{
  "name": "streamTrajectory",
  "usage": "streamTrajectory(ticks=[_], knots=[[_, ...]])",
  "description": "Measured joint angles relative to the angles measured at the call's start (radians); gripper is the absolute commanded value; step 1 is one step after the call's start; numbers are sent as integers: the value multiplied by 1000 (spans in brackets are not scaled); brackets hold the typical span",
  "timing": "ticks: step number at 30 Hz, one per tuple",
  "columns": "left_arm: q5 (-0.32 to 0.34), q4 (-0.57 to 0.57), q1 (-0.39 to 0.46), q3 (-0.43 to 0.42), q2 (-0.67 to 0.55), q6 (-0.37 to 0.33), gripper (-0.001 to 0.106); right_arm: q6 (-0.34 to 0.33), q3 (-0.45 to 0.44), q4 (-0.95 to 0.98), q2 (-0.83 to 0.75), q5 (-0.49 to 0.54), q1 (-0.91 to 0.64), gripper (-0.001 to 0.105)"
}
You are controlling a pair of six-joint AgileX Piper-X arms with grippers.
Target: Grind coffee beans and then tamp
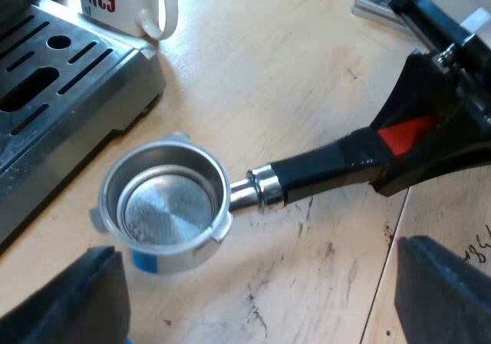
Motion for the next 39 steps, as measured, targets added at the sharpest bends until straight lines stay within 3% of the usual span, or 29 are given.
streamTrajectory(ticks=[5, 10, 22, 32, 39], knots=[[0, 0, 0, 0, 0, 0, 73, -30, 32, -37, -1, -85, -73, 0], [0, 0, 0, 0, 0, 0, 73, -161, 33, -83, -1, -154, -179, 0], [-1, 0, 0, 0, 0, 0, 73, -350, 47, -109, -1, -304, -373, 0], [-1, 0, 0, 0, 0, 0, 73, -363, 199, -354, -1, -330, -392, 0], [-1, 0, 0, 0, 0, 0, 73, -360, 258, -395, -2, -303, -392, 0]])
